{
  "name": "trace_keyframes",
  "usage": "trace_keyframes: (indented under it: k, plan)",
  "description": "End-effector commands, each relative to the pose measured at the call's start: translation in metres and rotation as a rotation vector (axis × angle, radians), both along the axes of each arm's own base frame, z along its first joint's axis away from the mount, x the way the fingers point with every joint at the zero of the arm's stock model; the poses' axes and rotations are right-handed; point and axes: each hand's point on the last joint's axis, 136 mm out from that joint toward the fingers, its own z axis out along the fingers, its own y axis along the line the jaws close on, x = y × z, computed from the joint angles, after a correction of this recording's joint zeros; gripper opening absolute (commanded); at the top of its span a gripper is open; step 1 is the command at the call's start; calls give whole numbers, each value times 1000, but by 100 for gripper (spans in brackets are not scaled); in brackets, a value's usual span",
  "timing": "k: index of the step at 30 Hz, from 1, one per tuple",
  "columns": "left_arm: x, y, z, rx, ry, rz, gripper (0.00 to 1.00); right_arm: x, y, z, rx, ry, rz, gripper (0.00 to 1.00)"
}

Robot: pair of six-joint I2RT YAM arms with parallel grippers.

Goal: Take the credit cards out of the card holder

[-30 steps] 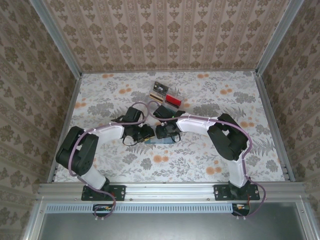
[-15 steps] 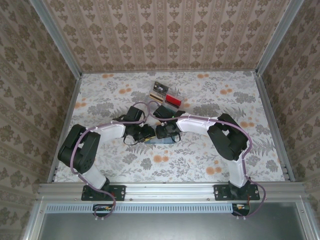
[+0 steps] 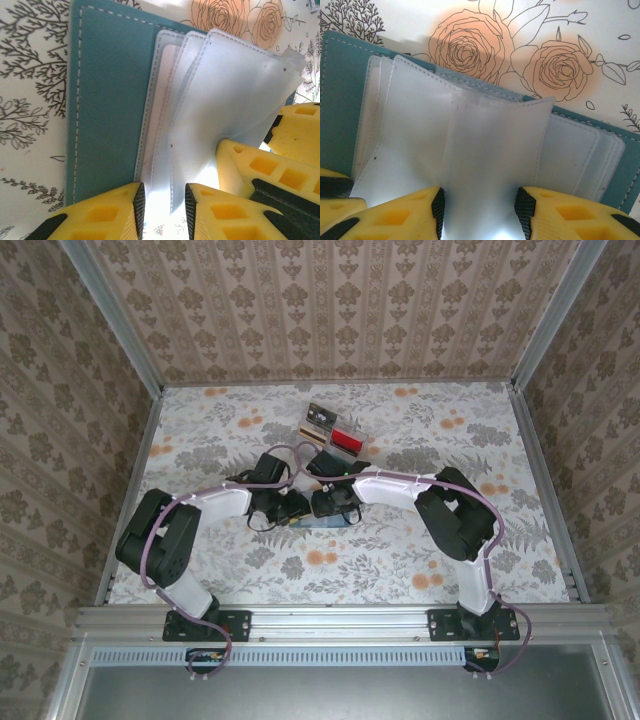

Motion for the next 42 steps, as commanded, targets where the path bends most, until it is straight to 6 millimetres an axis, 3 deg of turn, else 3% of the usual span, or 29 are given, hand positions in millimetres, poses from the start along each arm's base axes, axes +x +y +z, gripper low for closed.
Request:
trace_keyframes:
  k: [1,5,9,14,19,24,28,35,42]
  plan:
    - [3,-12,6,-17,-19,-45,28,-40,-59,-71,-246,188,-35,48]
    - [4,-12,8,-20,-33,-47,22,-38,-56,-65,-221,186,-45,48]
    - [6,-14,14,-35,-52,-55,15,-30,-47,-43,-142,156,-63,48]
    - [8,-16,19,-56,-75,-55,10,-12,-20,9,80,96,-74,53]
    - [10,-21,31,-102,-114,-61,11,5,-22,65,197,-11,-138,60]
    - [11,-36,42,-209,-131,-78,21,7,-37,88,252,-81,-188,60]
    - [13,-53,50,-286,-138,-100,34,6,-52,95,252,-128,-228,60]
    - [13,-85,56,-325,-132,-156,49,5,-72,102,246,-179,-276,60]
    - [15,-93,53,-327,-121,-167,60,7,-79,111,273,-209,-293,60]
